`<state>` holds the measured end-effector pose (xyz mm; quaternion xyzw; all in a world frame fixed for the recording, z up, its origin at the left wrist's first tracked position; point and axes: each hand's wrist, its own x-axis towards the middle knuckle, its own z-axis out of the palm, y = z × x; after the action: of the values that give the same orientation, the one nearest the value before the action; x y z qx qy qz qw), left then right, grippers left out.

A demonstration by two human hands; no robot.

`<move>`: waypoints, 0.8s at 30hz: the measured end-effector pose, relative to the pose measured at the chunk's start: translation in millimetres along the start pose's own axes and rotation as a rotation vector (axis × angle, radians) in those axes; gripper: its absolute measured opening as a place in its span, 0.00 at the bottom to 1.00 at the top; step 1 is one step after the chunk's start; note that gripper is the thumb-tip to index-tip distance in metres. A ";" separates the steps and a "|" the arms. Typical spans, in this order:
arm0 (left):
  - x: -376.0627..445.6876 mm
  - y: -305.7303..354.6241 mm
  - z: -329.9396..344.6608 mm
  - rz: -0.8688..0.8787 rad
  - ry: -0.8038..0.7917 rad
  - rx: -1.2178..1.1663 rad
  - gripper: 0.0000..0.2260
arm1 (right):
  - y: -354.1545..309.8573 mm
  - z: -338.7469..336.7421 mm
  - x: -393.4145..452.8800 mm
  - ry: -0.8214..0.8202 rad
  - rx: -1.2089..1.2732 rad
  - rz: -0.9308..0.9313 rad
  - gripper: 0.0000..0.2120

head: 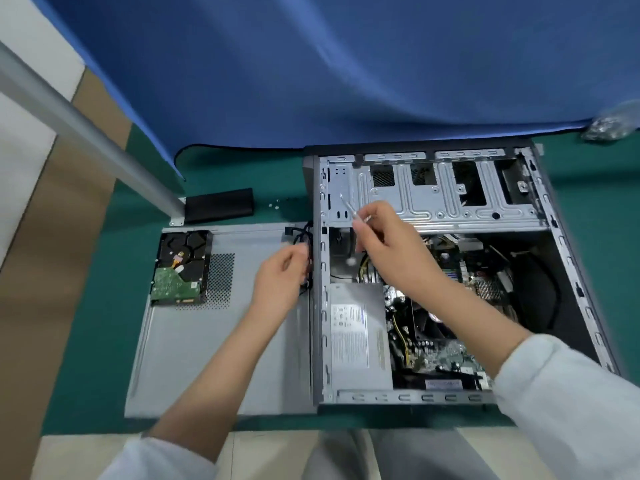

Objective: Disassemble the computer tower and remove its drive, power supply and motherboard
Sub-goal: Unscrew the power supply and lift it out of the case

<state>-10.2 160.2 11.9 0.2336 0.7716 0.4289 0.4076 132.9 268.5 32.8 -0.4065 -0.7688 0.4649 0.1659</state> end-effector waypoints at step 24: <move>-133.0 -60.1 5.2 -0.044 0.084 -0.038 0.15 | -17.0 44.8 -183.9 -0.094 0.383 0.419 0.07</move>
<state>67.8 36.8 16.1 0.1902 0.7848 0.4439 0.3885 209.5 95.2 46.9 -0.4960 -0.5731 0.6440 0.1040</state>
